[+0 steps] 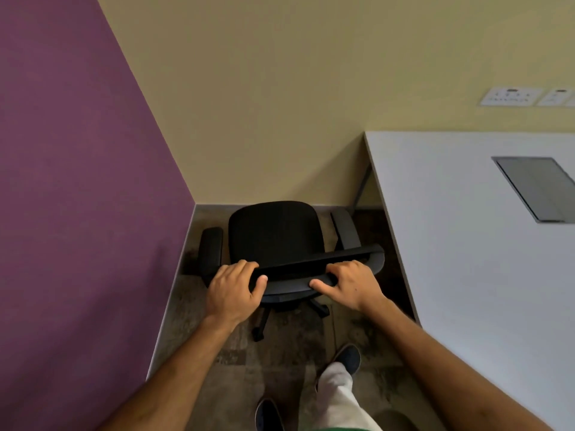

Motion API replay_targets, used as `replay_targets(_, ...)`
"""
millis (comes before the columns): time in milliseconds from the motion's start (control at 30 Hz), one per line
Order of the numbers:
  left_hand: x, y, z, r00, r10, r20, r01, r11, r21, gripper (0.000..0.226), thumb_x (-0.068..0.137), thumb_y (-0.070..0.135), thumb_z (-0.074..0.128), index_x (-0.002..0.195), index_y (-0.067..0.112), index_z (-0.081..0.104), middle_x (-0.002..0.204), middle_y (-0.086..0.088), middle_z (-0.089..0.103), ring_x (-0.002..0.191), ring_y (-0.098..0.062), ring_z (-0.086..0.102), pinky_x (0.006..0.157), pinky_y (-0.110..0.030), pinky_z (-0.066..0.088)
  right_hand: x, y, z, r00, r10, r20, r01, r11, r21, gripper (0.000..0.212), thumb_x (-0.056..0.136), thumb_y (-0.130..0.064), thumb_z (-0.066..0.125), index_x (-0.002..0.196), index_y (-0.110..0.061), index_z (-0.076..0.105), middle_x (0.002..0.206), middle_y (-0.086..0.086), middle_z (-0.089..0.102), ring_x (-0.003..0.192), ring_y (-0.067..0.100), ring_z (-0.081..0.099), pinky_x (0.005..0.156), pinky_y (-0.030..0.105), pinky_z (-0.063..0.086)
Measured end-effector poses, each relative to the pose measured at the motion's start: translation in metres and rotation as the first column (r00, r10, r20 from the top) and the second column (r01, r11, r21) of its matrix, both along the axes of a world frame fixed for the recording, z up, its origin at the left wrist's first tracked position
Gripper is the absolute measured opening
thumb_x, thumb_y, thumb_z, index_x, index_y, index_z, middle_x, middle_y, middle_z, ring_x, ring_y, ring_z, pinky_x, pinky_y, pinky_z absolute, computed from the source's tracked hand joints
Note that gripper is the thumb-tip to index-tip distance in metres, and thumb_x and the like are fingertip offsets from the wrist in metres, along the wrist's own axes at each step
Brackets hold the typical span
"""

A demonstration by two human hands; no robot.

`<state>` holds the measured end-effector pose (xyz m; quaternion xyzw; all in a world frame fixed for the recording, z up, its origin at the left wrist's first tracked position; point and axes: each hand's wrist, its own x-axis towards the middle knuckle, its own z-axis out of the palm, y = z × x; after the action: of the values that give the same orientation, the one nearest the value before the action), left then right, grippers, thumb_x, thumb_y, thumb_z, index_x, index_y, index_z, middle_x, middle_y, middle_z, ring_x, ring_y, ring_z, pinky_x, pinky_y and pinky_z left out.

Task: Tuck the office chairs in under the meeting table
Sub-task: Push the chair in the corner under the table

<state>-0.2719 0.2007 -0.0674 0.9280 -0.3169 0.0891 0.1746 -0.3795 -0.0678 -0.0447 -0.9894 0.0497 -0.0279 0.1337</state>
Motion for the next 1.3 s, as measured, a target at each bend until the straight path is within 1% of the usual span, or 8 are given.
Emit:
replay_targets(100,-0.011,0.010,0.002,0.998,-0.064,0.007,0.064,0.998,0.002,0.039,0.094,0.045,0.047,0.110,0.016,0.066,0.100,0.002,0.068,0.089,-0.020,0.064,0.080,-0.036,0.048,-0.021,0.013,0.004,0.998,-0.053,-0.022,0.053,0.999,0.001,0.066,0.084,-0.088,0.030,0.057,-0.029,0.042,0.052,-0.011,0.043,0.048,0.005,0.042,0.047,0.028,0.028)
replay_targets(267,-0.018,0.026,0.000,0.986,-0.165,0.035,0.165,0.986,-0.010,0.035,0.090,0.043,0.050,0.107,0.018,0.068,0.096,0.003,0.069,0.085,-0.019,0.063,0.074,-0.033,0.045,-0.048,0.030,0.006,0.989,-0.079,-0.123,0.084,0.996,0.030,0.076,0.076,-0.097,0.027,0.051,-0.026,0.043,0.049,-0.009,0.044,0.046,0.008,0.043,0.048,0.029,0.025)
replay_targets(400,0.008,0.046,0.001,0.965,-0.261,-0.024,0.261,0.965,0.013,0.038,0.089,0.044,0.049,0.111,0.020,0.068,0.100,0.004,0.070,0.088,-0.020,0.064,0.074,-0.035,0.049,-0.053,0.048,0.010,0.945,-0.033,-0.324,0.070,0.992,0.104,0.079,0.069,-0.101,0.023,0.065,-0.027,0.052,0.071,-0.003,0.058,0.075,0.025,0.062,0.062,0.034,0.035)
replay_targets(533,0.053,0.058,0.009,0.932,-0.357,-0.067,0.361,0.931,0.059,0.045,0.087,0.044,0.046,0.115,0.018,0.070,0.111,0.000,0.072,0.100,-0.021,0.066,0.085,-0.037,0.049,-0.054,0.066,0.014,0.901,0.076,-0.427,0.000,0.984,0.176,0.066,0.076,-0.093,0.030,0.079,-0.031,0.051,0.090,0.007,0.062,0.093,0.033,0.063,0.070,0.036,0.036)
replay_targets(633,0.091,0.053,0.016,0.886,-0.451,-0.105,0.462,0.877,0.129,0.050,0.089,0.043,0.043,0.119,0.014,0.069,0.117,-0.003,0.071,0.111,-0.024,0.064,0.096,-0.040,0.045,-0.058,0.070,0.013,0.926,0.122,-0.358,-0.073,0.987,0.146,0.065,0.085,-0.082,0.038,0.104,-0.024,0.059,0.099,0.014,0.067,0.093,0.037,0.064,0.071,0.038,0.041)
replay_targets(867,0.173,0.004,0.022,0.777,-0.606,-0.169,0.629,0.745,0.220,0.053,0.090,0.044,0.040,0.128,0.015,0.065,0.127,-0.003,0.066,0.121,-0.023,0.058,0.108,-0.044,0.036,-0.043,0.079,-0.004,0.991,0.113,-0.073,-0.102,0.985,0.137,0.055,0.098,-0.058,0.042,0.136,-0.018,0.048,0.110,0.004,0.067,0.099,0.027,0.064,0.072,0.042,0.054)
replay_targets(1033,0.238,-0.062,0.025,0.684,-0.696,-0.220,0.730,0.641,0.239,0.054,0.092,0.046,0.037,0.131,0.017,0.062,0.132,-0.002,0.063,0.126,-0.022,0.053,0.110,-0.045,0.034,0.003,0.061,-0.007,0.994,0.046,-0.102,-0.029,0.986,0.162,0.060,0.101,-0.058,0.031,0.150,-0.023,0.026,0.116,0.005,0.063,0.084,0.033,0.065,0.064,0.040,0.050)
replay_targets(1300,0.325,-0.189,0.027,0.593,-0.770,-0.235,0.801,0.533,0.272,0.055,0.090,0.048,0.041,0.132,0.019,0.061,0.135,-0.002,0.061,0.131,-0.022,0.049,0.114,-0.041,0.024,0.079,0.018,0.002,0.963,-0.180,-0.201,0.223,0.950,0.219,0.061,0.103,-0.055,0.030,0.156,-0.029,0.014,0.123,0.006,0.057,0.091,0.037,0.064,0.073,0.048,0.052)
